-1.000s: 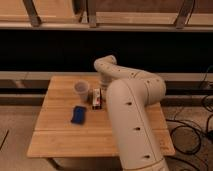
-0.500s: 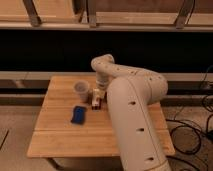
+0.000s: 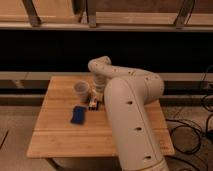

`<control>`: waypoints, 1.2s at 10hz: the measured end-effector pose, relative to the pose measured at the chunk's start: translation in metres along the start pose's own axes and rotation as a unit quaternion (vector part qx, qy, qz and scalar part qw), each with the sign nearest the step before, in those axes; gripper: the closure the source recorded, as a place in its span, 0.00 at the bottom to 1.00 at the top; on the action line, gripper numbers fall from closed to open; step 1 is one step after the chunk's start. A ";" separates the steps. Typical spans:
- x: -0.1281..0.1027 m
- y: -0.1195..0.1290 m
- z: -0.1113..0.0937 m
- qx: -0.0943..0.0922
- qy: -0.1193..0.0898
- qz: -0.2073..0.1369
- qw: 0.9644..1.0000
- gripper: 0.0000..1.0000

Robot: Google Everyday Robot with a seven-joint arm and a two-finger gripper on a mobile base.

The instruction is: Drag the pepper across the table

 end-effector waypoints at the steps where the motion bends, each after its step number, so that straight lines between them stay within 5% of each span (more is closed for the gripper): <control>1: -0.011 0.000 -0.002 0.006 0.001 -0.008 1.000 1.00; 7: -0.085 0.021 -0.030 0.039 -0.035 -0.062 0.997 1.00; 12: -0.099 0.036 -0.029 0.033 -0.054 -0.062 0.996 1.00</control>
